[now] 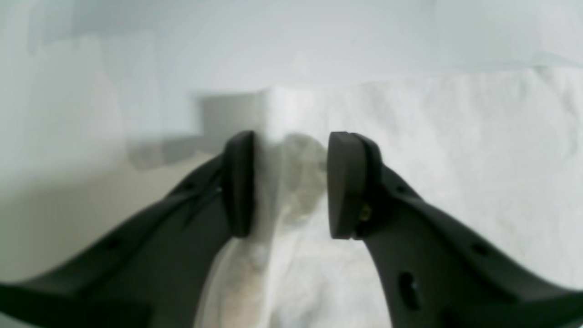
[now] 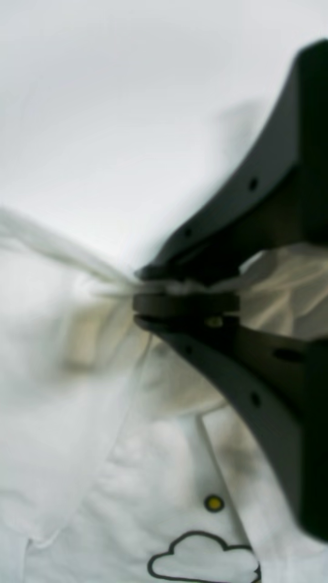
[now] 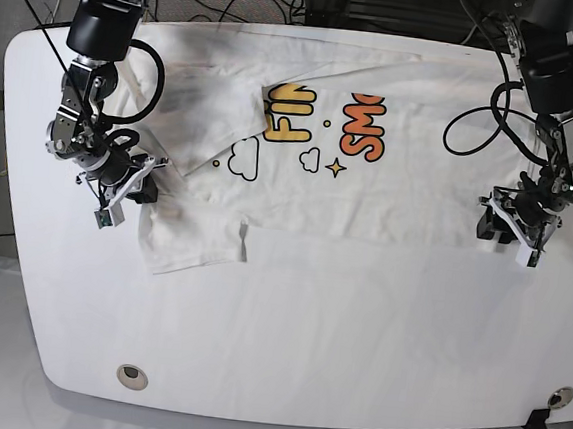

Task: Fold the T-shirt properly
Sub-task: 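Pinch the hem fabric with both grippers, then lift the hem and fold it over toward the collar fold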

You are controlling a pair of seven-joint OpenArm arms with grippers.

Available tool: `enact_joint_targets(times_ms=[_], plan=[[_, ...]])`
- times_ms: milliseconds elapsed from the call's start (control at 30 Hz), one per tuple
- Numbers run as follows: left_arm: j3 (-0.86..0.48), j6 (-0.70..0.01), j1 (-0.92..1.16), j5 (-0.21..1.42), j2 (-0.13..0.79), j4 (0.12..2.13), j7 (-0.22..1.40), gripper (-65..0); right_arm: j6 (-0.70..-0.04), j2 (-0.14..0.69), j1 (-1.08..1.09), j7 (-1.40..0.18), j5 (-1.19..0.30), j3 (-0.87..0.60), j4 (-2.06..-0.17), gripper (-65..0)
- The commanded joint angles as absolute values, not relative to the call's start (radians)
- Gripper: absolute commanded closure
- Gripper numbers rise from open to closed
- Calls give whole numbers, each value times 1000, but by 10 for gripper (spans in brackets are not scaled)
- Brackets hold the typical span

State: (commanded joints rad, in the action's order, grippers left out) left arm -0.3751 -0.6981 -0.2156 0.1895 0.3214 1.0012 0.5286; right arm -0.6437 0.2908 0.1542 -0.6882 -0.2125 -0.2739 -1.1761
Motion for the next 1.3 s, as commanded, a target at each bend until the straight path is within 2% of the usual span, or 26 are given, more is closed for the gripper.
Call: enact_joint_targets(times_ms=[167, 200, 300, 567, 767, 967, 1300], plan=[[-461, -698, -216, 191, 318, 1001, 529, -205, -644, 291, 154, -688, -213, -275, -1178, 0], [-475, -698, -216, 191, 318, 1001, 529, -175, -644, 291, 156, -688, -213, -275, -1178, 0], [-501, -698, -216, 191, 302, 1001, 529, 0, -644, 291, 159, -688, -213, -275, -1179, 0], [-510, -698, -217, 193, 300, 1004, 529, 0, -644, 291, 180, -688, -213, -275, -1182, 0], [-513, -698, -209, 193, 283, 1110, 529, 0, -644, 292, 205, -693, -213, -277, -1230, 0], [-582, -698, -208, 193, 257, 1191, 529, 0, -644, 295, 194, -748, -213, -278, -1340, 0], [-582, -698, -133, 193, 255, 1268, 529, 0, -644, 295, 77, -906, -209, -278, -1621, 0]])
